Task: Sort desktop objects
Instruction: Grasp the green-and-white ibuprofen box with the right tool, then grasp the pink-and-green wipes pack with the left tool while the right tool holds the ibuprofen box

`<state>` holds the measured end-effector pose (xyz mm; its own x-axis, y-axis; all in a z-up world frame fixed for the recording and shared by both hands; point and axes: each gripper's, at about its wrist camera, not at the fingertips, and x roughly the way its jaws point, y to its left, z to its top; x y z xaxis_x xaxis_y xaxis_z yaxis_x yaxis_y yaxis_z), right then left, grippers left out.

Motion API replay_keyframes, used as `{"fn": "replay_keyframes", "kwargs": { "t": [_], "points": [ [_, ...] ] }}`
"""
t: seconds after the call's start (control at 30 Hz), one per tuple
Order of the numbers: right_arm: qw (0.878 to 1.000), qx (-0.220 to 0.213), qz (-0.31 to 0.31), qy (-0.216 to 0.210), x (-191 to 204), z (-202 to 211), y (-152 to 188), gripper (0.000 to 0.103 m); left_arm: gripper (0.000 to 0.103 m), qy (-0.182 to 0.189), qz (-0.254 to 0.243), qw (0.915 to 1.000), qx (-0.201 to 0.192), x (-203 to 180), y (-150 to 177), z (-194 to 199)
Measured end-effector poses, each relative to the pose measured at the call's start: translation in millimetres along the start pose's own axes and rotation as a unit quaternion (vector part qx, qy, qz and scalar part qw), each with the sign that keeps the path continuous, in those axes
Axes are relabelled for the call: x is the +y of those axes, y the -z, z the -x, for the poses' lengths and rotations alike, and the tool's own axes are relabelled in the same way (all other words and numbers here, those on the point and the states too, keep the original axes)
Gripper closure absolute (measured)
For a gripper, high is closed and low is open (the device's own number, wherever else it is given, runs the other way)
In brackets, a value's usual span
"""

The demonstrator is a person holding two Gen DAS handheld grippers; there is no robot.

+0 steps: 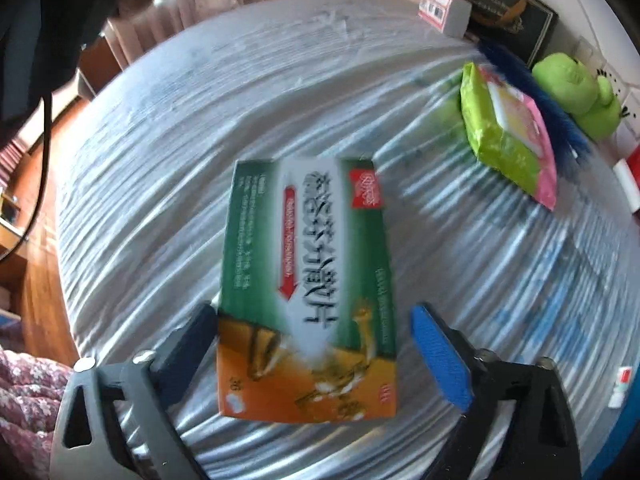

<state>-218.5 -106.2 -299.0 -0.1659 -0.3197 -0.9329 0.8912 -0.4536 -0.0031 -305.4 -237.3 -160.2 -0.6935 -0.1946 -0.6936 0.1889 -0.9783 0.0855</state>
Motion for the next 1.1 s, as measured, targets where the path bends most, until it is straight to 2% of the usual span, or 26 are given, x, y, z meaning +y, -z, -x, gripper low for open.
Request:
{"fn": "replay_keyframes", "kwargs": {
  "t": [0.07, 0.17, 0.3, 0.43, 0.53, 0.6, 0.77, 0.93, 1.0, 1.03, 1.07, 1.1],
  "points": [
    [1.0, 0.001, -0.007, 0.016, -5, 4, 1, 0.016, 0.016, 0.004, 0.0, 1.0, 0.001, -2, 1, -3],
    [0.997, -0.013, -0.069, 0.021, -32, 19, 9, 0.016, 0.016, 0.014, -0.004, 0.9999, 0.007, -10, 2, -10],
    [0.986, -0.023, -0.149, 0.065, -78, 34, 24, 0.016, 0.016, 0.037, -0.005, 0.999, 0.025, -34, 2, -29],
    [0.975, -0.028, -0.204, 0.087, -110, 46, 42, 0.016, 0.016, 0.052, -0.01, 0.9978, 0.04, -67, -7, -63],
    [0.971, -0.037, -0.216, 0.098, -124, 62, 55, 0.016, 0.016, 0.058, -0.004, 0.9969, 0.054, -87, -18, -93],
    [0.97, -0.04, -0.221, 0.097, -131, 71, 61, 0.016, 0.016, 0.036, -0.002, 0.9971, 0.068, -95, -20, -113],
    [0.968, -0.05, -0.23, 0.087, -140, 82, 69, 0.016, 0.016, 0.036, 0.028, 0.9917, 0.12, -103, -6, -151],
    [0.965, -0.06, -0.241, 0.083, -150, 87, 68, 0.016, 0.012, 0.011, 0.013, 0.9936, 0.112, -116, -1, -163],
    [0.964, -0.065, -0.245, 0.082, -153, 92, 65, 0.016, 0.018, 0.025, 0.011, 0.9938, 0.108, -112, -1, -166],
    [0.963, -0.067, -0.246, 0.083, -156, 93, 64, 0.016, 0.025, 0.037, 0.009, 0.9936, 0.106, -109, -2, -166],
    [0.963, -0.07, -0.248, 0.085, -157, 96, 63, 0.016, 0.038, 0.04, 0.003, 0.9939, 0.103, -106, -2, -164],
    [0.962, -0.071, -0.249, 0.085, -158, 97, 63, 0.016, 0.045, 0.038, -0.002, 0.9949, 0.094, -102, -3, -160]
  ]
}}
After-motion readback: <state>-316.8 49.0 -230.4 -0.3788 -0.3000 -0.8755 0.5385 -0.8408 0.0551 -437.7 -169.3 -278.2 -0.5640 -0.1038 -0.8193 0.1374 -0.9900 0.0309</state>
